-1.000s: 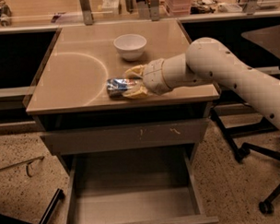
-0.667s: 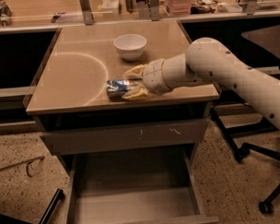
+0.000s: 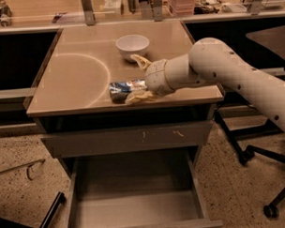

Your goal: Pick redbull can from middle drawer and place on counter

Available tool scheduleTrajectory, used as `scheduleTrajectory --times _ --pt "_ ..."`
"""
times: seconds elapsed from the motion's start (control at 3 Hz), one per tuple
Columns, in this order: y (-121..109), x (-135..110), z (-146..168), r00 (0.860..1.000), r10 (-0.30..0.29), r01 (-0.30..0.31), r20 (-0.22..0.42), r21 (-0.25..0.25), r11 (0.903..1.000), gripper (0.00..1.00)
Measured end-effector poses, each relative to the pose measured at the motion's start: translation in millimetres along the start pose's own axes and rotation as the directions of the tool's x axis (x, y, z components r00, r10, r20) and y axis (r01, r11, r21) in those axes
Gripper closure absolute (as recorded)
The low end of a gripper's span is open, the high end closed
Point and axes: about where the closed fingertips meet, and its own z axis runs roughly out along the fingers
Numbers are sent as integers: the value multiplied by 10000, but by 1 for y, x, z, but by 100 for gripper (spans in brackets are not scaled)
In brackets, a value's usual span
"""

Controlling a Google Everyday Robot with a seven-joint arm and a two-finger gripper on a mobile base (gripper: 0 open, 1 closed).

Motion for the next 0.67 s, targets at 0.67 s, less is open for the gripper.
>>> scheduleTrajectory --times 0.67 --pt "-4 1 -4 9999 26 -25 -145 62 10000 0"
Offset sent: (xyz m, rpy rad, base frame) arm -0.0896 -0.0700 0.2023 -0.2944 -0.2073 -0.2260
